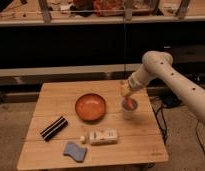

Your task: Place the pepper in the ceramic cup

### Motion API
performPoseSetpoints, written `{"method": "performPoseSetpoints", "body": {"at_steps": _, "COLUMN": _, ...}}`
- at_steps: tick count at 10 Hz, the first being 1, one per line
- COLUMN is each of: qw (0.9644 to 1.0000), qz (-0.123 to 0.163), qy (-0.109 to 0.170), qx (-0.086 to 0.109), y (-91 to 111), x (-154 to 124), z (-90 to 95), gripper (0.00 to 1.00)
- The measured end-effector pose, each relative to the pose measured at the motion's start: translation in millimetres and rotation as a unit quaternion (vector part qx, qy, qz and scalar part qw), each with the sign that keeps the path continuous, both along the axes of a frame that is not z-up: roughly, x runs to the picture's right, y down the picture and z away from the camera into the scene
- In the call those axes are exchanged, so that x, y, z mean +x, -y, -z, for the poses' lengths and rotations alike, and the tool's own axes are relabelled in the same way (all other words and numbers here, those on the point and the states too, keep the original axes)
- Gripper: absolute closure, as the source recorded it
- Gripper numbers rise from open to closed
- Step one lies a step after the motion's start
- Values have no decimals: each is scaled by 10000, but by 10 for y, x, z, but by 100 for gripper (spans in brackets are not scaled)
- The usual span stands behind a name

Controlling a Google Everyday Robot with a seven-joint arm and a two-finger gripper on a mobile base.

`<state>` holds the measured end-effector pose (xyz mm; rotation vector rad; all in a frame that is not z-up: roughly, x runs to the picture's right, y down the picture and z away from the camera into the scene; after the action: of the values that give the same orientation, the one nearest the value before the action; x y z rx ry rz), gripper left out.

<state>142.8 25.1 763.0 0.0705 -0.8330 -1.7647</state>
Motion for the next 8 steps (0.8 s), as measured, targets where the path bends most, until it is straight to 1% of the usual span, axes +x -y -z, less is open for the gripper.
{"method": "performPoseSetpoints", "body": {"at_steps": 1, "qw": 9999, "qz": 29, "qy": 154, "qx": 50, "y": -24, "x": -16, "z": -10, "gripper": 97}}
{"method": "performPoseSetpoints", "body": {"at_steps": 2, "qw": 9992, "qz": 55, "qy": 335, "qx": 189, "y": -29, "x": -55, "z": -6, "gripper": 96}}
{"method": "performPoseSetpoints", "body": {"at_steps": 3, "qw": 9984, "qz": 83, "qy": 451, "qx": 328, "y": -40, "x": -56, "z": 10, "gripper": 89}}
{"method": "performPoseSetpoints", "body": {"at_steps": 4, "qw": 9965, "qz": 165, "qy": 586, "qx": 570, "y": -58, "x": -50, "z": 45, "gripper": 77}}
{"method": "performPoseSetpoints", "body": {"at_steps": 5, "qw": 9947, "qz": 264, "qy": 661, "qx": 735, "y": -53, "x": -61, "z": 64, "gripper": 67}}
{"method": "performPoseSetpoints", "body": {"at_steps": 7, "qw": 9912, "qz": 391, "qy": 745, "qx": 1021, "y": 51, "x": -102, "z": 89, "gripper": 47}}
{"method": "performPoseSetpoints", "body": {"at_steps": 8, "qw": 9902, "qz": 402, "qy": 750, "qx": 1104, "y": 109, "x": -74, "z": 89, "gripper": 38}}
